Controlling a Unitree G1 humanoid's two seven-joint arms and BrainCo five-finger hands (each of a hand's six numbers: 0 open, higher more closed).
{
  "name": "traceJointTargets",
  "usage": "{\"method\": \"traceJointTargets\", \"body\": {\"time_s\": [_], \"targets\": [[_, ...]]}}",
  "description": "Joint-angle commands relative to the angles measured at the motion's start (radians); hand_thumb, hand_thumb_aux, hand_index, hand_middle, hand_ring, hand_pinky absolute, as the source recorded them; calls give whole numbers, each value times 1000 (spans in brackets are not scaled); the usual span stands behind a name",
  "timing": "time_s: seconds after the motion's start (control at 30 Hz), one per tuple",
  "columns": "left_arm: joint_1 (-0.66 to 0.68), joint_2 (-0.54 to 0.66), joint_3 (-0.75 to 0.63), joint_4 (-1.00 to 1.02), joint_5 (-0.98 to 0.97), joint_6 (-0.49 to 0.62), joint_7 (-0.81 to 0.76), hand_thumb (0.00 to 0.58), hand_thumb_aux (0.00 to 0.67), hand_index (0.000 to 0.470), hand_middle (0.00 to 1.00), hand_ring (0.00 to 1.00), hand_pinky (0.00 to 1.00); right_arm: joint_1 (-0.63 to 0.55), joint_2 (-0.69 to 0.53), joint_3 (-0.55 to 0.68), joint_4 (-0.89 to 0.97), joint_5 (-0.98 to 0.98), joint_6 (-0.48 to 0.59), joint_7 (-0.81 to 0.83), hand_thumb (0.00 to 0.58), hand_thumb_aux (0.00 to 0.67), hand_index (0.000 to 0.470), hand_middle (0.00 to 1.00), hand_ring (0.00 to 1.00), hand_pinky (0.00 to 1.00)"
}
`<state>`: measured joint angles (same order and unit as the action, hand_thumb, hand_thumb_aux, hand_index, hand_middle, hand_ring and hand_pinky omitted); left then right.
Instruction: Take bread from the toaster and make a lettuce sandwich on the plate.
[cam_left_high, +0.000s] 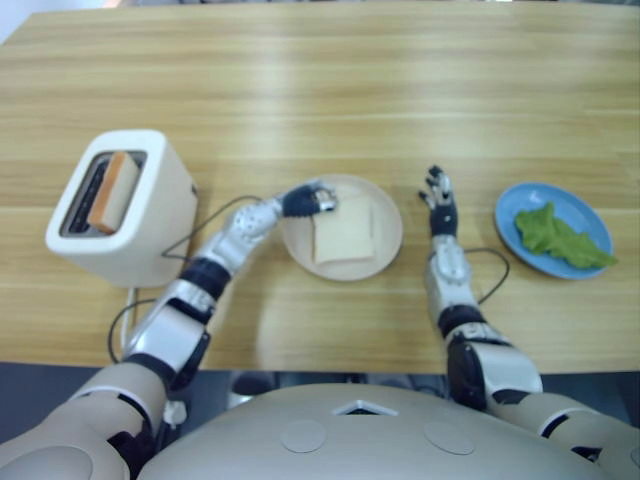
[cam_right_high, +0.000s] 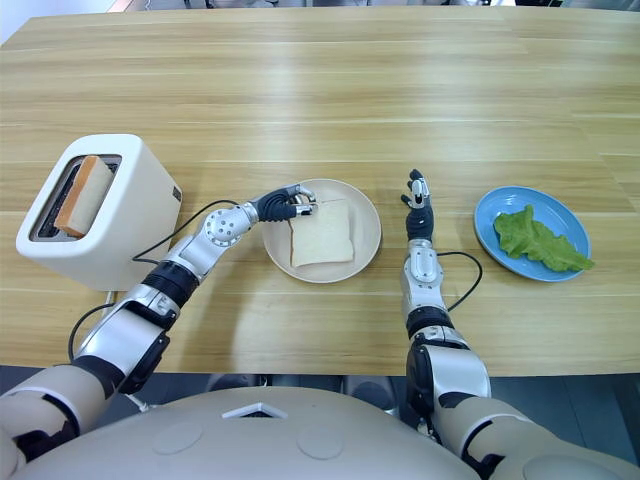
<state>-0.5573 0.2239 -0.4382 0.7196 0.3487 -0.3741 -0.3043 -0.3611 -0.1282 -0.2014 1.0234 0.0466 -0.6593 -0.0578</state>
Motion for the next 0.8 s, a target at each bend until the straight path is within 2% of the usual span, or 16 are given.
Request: {"method": "traceJointTargets", "body": {"time_s": [0.03,0.07,0.1,0.23,0.37,0.6,0.7,0.8], "targets": [[-27,4,-18,36,68,-23,58,580,657,451,1000,1000,1000,14,-7,-10,-18,12,19,0,0,0,0,0,0,0],[-35,9,-22,38,95,-27,91,36,21,14,0,0,0,16,-7,-9,-22,11,20,0,0,0,0,0,0,0],[-43,15,-27,39,124,-30,122,0,0,0,0,0,0,18,-7,-9,-26,11,20,0,0,0,0,0,0,0],[-68,62,-38,1,257,-15,284,0,0,0,0,0,0,26,-7,-7,-40,10,22,-1,0,0,0,0,0,0],[-57,137,-34,-161,414,54,448,0,0,0,0,0,0,38,-8,-2,-63,4,22,-3,0,0,0,0,0,0],[24,237,-11,-491,587,171,498,0,0,0,0,0,0,68,-13,28,-136,-36,16,-15,0,0,0,0,0,0],[66,271,29,-600,605,208,489,0,0,0,0,0,0,109,-17,53,-269,-59,10,7,0,0,0,0,0,0],[112,280,72,-661,570,227,470,0,0,0,0,0,0,193,-66,75,-552,-109,44,32,0,0,0,0,0,0]]}}
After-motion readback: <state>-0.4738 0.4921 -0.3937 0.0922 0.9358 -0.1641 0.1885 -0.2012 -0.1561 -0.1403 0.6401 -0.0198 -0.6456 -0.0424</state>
